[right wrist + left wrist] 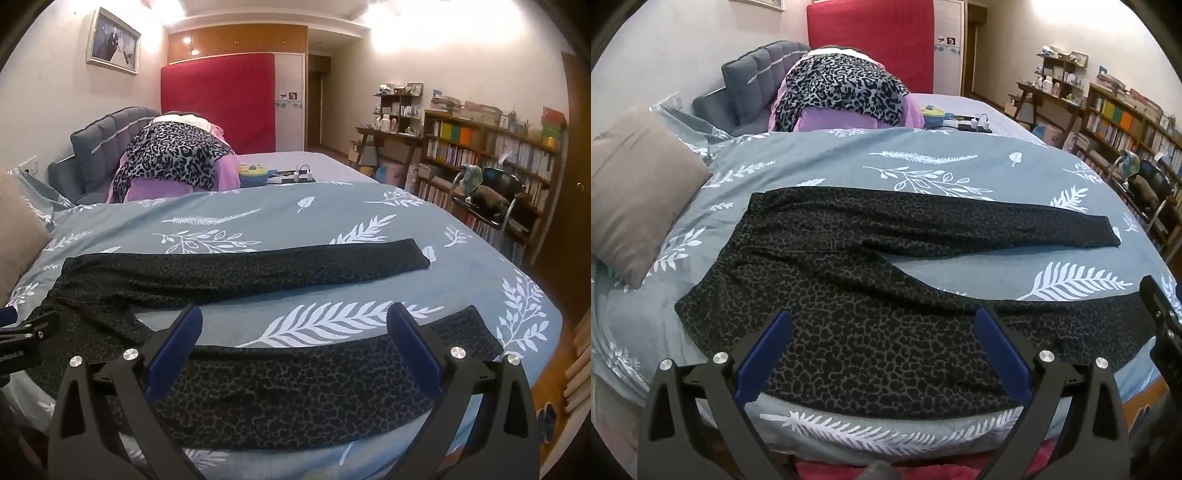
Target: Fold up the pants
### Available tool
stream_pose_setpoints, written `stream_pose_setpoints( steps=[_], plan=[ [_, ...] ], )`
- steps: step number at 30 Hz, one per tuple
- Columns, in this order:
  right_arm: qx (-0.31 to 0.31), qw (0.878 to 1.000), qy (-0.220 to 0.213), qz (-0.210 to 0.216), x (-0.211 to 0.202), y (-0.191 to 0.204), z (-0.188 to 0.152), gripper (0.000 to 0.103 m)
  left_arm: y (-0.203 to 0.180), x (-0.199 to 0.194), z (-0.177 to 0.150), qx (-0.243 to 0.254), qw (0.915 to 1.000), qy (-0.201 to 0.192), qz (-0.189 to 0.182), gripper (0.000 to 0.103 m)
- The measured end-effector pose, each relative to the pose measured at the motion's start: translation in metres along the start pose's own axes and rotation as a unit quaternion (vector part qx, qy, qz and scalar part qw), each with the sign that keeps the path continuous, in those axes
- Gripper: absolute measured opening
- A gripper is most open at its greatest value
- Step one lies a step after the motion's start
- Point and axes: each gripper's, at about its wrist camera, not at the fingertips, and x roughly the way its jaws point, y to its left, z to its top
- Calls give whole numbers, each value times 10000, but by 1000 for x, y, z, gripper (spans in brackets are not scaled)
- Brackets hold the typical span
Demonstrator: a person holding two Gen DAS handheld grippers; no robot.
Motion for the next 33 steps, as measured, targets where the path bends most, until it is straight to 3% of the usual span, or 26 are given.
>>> stream_pose_setpoints(
  steps=[22, 33],
  plan=[
    [90, 9996, 163, 231, 2, -1, -3, 100, 6, -3, -4, -84, 9997, 75, -230, 98],
    [172, 9988, 286, 364, 8, -5, -7, 100, 12, 1, -2, -95, 9999, 37, 81, 98]
  ],
)
